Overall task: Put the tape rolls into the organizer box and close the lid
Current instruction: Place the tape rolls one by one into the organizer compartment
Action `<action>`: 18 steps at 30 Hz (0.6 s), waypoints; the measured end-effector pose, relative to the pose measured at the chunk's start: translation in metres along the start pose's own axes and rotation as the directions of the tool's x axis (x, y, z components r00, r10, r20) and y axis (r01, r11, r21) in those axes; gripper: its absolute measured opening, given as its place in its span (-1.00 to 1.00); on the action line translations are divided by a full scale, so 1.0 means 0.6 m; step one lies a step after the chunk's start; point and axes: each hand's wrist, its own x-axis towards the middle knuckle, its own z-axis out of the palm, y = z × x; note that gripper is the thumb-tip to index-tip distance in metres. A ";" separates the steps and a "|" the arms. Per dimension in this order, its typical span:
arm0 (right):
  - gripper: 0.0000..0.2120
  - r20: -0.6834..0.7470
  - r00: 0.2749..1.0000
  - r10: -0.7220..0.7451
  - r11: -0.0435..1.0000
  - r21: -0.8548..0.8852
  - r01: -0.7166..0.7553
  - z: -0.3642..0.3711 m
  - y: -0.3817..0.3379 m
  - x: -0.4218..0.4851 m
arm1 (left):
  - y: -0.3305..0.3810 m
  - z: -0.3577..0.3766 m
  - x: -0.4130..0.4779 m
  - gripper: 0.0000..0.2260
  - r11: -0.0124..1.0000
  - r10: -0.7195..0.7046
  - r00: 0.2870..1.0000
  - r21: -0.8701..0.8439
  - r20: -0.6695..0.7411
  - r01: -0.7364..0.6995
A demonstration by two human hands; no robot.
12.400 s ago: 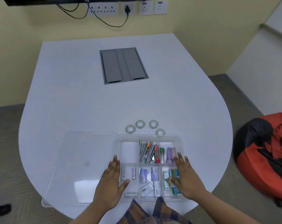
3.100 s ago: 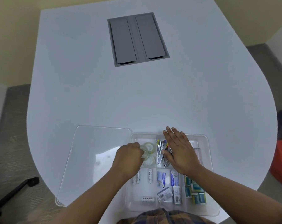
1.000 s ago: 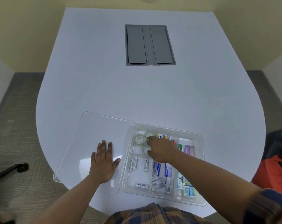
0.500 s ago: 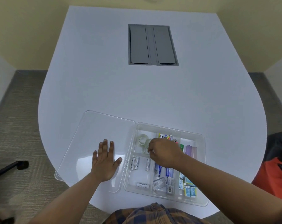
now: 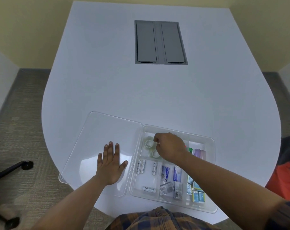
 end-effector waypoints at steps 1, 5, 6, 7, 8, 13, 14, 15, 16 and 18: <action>-0.71 -0.023 1.000 0.004 1.000 -0.022 -0.004 0.002 0.000 0.006 | -0.002 -0.001 0.002 -0.10 1.000 -0.004 1.000 0.009 0.011 0.004; -0.65 -0.065 0.998 -0.002 0.995 -0.099 -0.004 0.016 -0.008 0.022 | 0.000 -0.004 0.013 -0.28 1.000 -0.018 0.995 0.017 0.096 0.017; -0.61 -0.064 0.998 0.000 0.994 -0.110 -0.007 0.020 -0.011 0.025 | 0.002 -0.007 0.015 -0.28 1.000 -0.018 0.993 0.013 0.114 0.016; -0.57 -0.065 0.998 0.002 0.994 -0.107 -0.009 0.024 -0.014 0.027 | 0.003 -0.009 0.017 -0.28 1.000 -0.017 0.991 0.014 0.130 0.015; -0.55 -0.064 0.998 0.009 0.995 -0.095 -0.015 0.027 -0.017 0.029 | 0.002 -0.012 0.018 -0.27 1.000 -0.017 0.990 0.017 0.142 0.015; -0.53 -0.069 0.998 -0.004 0.987 -0.157 -0.007 0.039 -0.031 0.035 | 0.001 -0.013 0.021 -0.27 1.000 -0.021 0.979 0.016 0.202 0.018; -0.57 -0.073 0.997 -0.009 0.983 -0.184 -0.004 0.040 -0.034 0.036 | 0.001 -0.013 0.022 -0.27 1.000 -0.022 0.978 0.014 0.209 0.019; -0.61 -0.077 0.997 -0.010 0.979 -0.203 -0.006 0.041 -0.037 0.038 | 0.000 -0.013 0.022 -0.27 1.000 -0.022 0.977 0.011 0.213 0.020; -0.64 -0.083 0.997 -0.002 0.977 -0.212 -0.015 0.042 -0.038 0.039 | 0.000 -0.012 0.022 -0.27 1.000 -0.023 0.976 0.009 0.215 0.021; -0.66 -0.101 0.994 0.028 0.978 -0.203 -0.048 0.041 -0.038 0.042 | -0.002 -0.011 0.023 -0.27 1.000 -0.025 0.977 0.004 0.214 0.025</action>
